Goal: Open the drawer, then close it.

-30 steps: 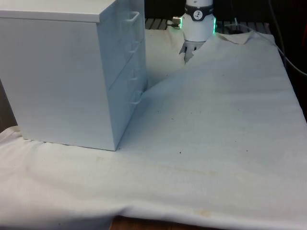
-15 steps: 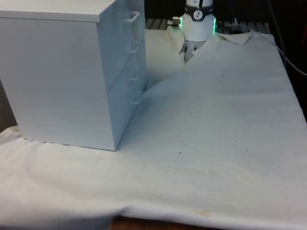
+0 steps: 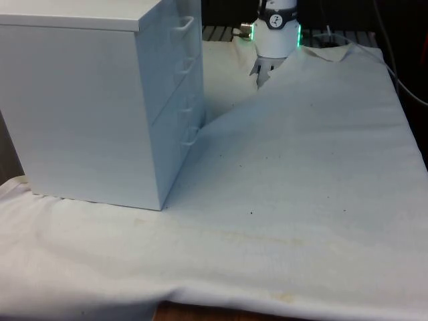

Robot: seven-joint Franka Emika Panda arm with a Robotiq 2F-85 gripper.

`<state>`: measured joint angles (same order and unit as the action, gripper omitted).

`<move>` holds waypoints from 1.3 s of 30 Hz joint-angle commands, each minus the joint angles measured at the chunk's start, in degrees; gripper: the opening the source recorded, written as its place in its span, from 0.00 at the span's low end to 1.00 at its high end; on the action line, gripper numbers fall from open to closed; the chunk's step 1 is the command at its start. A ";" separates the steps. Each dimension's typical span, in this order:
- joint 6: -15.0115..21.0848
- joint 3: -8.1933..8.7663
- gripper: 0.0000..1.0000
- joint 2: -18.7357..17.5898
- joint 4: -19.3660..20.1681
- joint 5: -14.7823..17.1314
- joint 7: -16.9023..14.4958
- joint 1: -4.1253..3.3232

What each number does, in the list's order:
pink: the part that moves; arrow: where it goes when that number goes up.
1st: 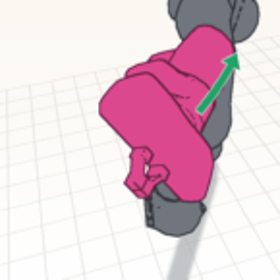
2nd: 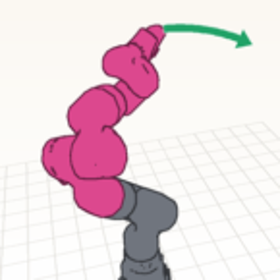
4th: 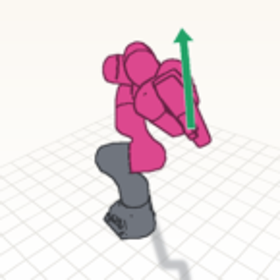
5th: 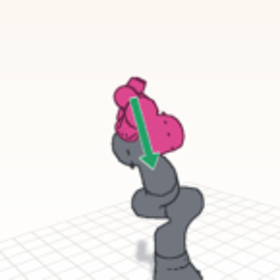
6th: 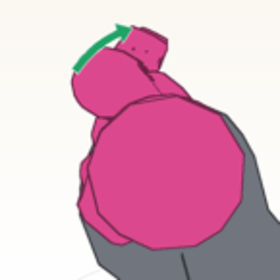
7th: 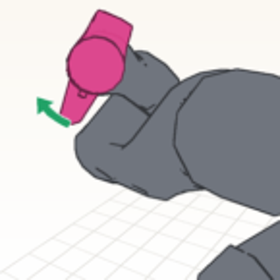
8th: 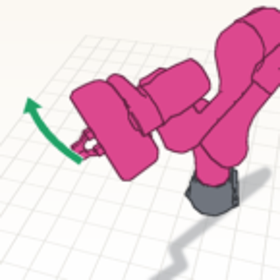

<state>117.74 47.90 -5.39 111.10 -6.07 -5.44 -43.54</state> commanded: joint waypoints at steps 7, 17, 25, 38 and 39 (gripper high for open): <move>0.57 0.46 1.00 -0.17 0.00 -3.95 0.86 -0.06; 0.52 0.11 1.00 -0.34 0.00 -6.99 2.69 -0.17; 1.66 -0.29 1.00 -0.86 0.11 -12.26 6.93 -0.74; 1.83 -1.72 1.00 -1.78 0.80 -17.02 11.80 -1.15; 1.78 -1.95 1.00 -1.95 0.92 -17.30 12.20 -1.20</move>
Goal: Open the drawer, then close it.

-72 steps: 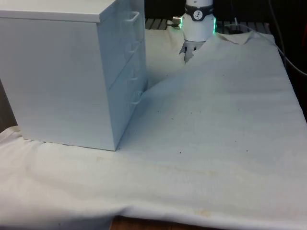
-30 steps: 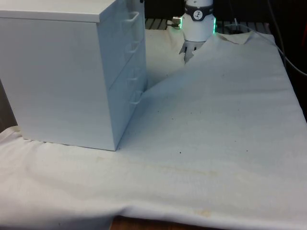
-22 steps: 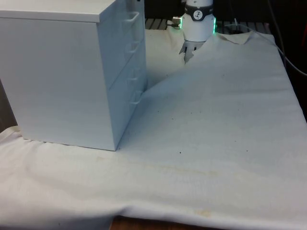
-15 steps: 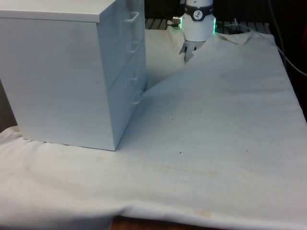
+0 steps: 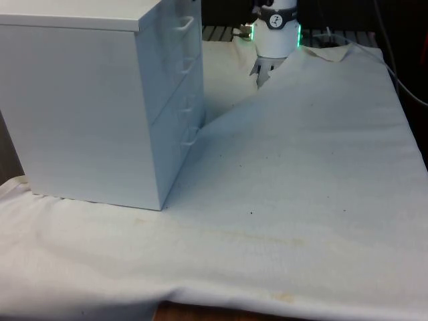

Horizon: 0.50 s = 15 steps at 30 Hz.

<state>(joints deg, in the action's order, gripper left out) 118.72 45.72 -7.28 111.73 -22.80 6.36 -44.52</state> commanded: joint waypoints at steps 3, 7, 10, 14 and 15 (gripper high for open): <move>0.69 -0.34 1.00 -0.52 0.46 -1.32 1.55 -0.23; 0.80 -0.57 1.00 -1.26 0.40 -2.64 2.64 -0.11; 1.09 -0.52 1.00 -1.78 0.46 -3.50 3.27 0.06; 0.74 -0.34 1.00 -2.58 0.46 -3.55 3.44 0.17; 2.18 -0.11 1.00 -3.04 0.86 -4.24 4.01 0.23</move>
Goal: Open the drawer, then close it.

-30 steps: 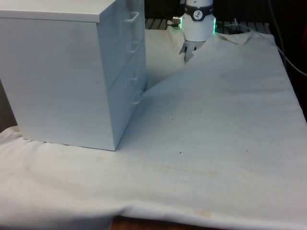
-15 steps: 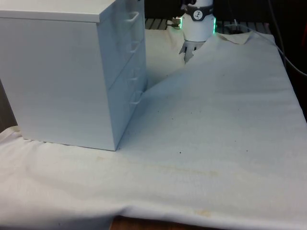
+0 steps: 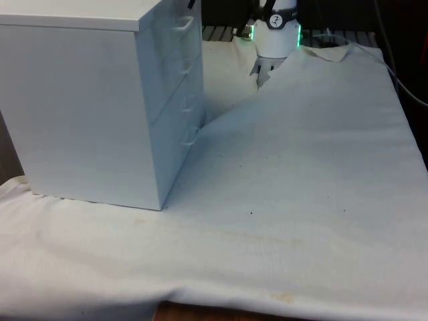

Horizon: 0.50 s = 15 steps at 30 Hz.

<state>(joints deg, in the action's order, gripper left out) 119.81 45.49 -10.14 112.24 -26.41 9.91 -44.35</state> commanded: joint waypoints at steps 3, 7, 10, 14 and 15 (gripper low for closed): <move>2.46 0.46 1.00 -1.55 0.57 -0.57 0.86 0.17; 2.69 0.63 1.00 -2.58 0.46 0.00 0.92 0.23; 4.53 1.09 1.00 -3.67 0.63 -0.69 1.72 0.29; 5.39 1.78 1.00 -4.35 0.57 -0.92 2.01 0.23; 4.76 1.60 1.00 -4.53 0.40 -0.17 1.60 0.29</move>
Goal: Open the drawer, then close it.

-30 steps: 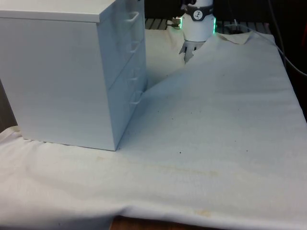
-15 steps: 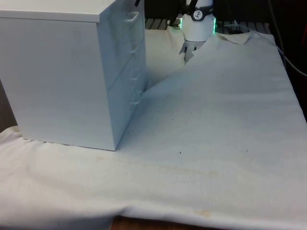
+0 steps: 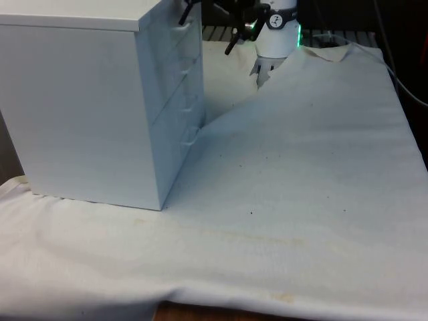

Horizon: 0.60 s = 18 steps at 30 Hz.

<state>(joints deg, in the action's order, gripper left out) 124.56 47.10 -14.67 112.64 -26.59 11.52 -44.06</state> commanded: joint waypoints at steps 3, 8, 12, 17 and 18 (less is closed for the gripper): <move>0.92 0.52 1.00 0.00 0.17 -1.38 0.92 -0.11; 0.86 0.52 0.95 0.00 0.17 -2.46 2.06 -0.29; 0.80 0.46 0.72 0.00 0.17 -2.98 2.64 -0.34; 0.74 0.40 0.47 0.11 0.29 -3.84 3.32 -0.34; 0.74 0.40 0.42 0.17 0.29 -4.07 3.50 -0.34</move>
<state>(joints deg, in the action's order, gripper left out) 124.79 47.50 -14.61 112.59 -30.19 14.44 -44.23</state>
